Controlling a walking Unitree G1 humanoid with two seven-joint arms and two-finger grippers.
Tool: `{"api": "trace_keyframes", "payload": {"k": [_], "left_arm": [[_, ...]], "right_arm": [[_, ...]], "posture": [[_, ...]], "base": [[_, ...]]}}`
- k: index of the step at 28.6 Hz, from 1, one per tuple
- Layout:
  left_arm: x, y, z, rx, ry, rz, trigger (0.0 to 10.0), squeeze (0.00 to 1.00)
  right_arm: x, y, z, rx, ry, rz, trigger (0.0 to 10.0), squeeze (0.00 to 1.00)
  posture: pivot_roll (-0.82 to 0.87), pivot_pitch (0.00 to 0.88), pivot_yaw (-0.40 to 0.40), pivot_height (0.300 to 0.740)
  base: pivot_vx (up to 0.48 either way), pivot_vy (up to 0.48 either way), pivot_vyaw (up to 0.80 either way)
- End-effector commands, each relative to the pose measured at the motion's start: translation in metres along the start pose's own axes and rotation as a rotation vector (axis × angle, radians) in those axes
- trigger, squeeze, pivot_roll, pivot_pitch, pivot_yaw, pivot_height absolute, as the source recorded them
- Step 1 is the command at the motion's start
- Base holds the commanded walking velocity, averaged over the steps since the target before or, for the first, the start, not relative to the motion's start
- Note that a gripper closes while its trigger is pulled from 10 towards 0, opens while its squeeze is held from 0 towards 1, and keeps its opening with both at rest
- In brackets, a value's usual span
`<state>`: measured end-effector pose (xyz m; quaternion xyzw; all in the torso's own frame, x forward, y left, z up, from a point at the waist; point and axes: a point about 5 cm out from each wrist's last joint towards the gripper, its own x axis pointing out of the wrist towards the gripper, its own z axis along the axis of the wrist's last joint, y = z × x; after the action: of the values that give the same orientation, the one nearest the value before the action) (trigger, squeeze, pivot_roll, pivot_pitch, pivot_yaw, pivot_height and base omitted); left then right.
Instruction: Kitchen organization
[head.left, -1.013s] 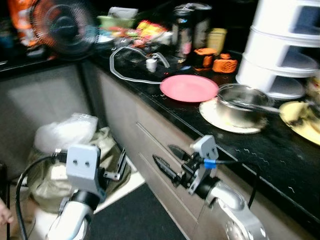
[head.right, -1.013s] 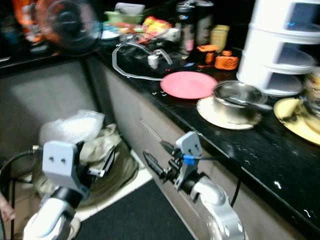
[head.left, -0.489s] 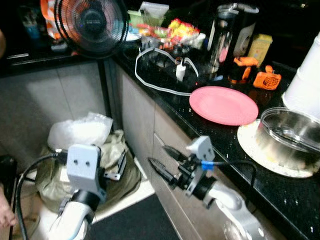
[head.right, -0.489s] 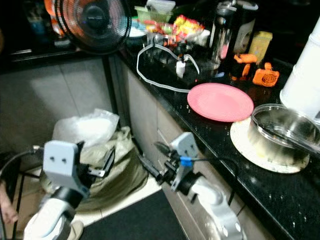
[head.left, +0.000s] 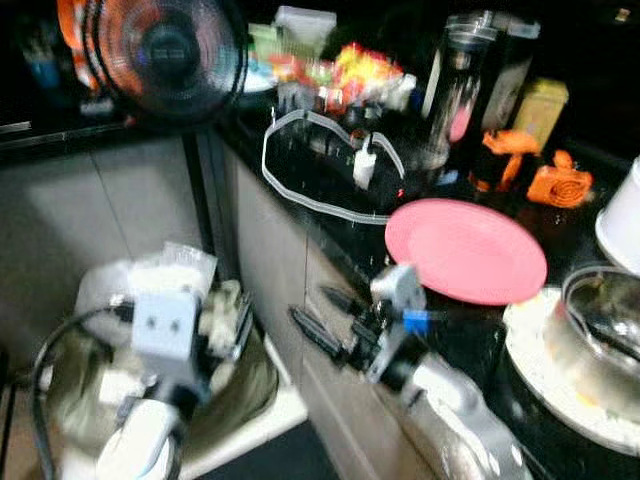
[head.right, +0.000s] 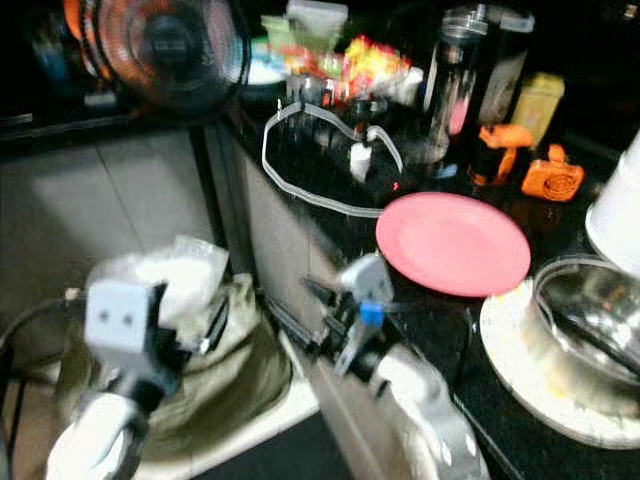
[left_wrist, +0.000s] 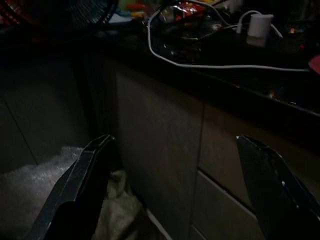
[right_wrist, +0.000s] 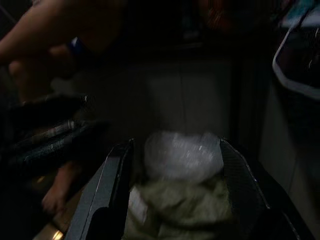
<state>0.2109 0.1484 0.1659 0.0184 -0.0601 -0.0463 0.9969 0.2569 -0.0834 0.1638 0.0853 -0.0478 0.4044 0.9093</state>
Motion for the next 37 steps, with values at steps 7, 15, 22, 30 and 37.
{"api": "trace_keyframes", "payload": {"k": [7, 15, 22, 30, 37], "left_arm": [[-0.002, 0.001, -0.001, 0.025, 0.01, -0.016, 10.0, 0.0], [0.0, 0.0, 0.004, 0.084, -0.011, -0.04, 10.0, 0.0], [0.0, 0.0, 0.006, 0.082, -0.013, -0.035, 10.0, 0.0], [0.0, 0.001, 0.007, 0.087, -0.013, -0.033, 10.0, 0.0], [0.0, 0.002, 0.008, 0.087, -0.018, -0.024, 10.0, 0.0]], "right_arm": [[0.007, -0.01, 0.036, -0.017, -0.084, -0.082, 10.0, 0.0], [0.006, -0.028, 0.059, -0.327, 0.026, -0.224, 10.0, 0.0], [0.01, -0.022, 0.061, -0.454, 0.116, -0.162, 10.0, 0.0], [0.001, -0.007, 0.048, -0.707, 0.432, 0.088, 10.0, 0.0], [-0.009, -0.033, 0.052, -0.831, 0.572, -0.054, 10.0, 0.0]], "posture": [[0.09, 0.0, -0.044, 0.74], [0.08, 0.0, -0.044, 0.74], [0.08, 0.0, -0.042, 0.74], [0.08, 0.0, -0.043, 0.74], [0.07, 0.0, -0.045, 0.74]], "base": [[0.0, 0.0, 0.0], [0.0, 0.0, 0.0], [0.0, 0.0, -0.46], [0.0, 0.0, 0.0], [0.0, 0.0, 0.0]]}}
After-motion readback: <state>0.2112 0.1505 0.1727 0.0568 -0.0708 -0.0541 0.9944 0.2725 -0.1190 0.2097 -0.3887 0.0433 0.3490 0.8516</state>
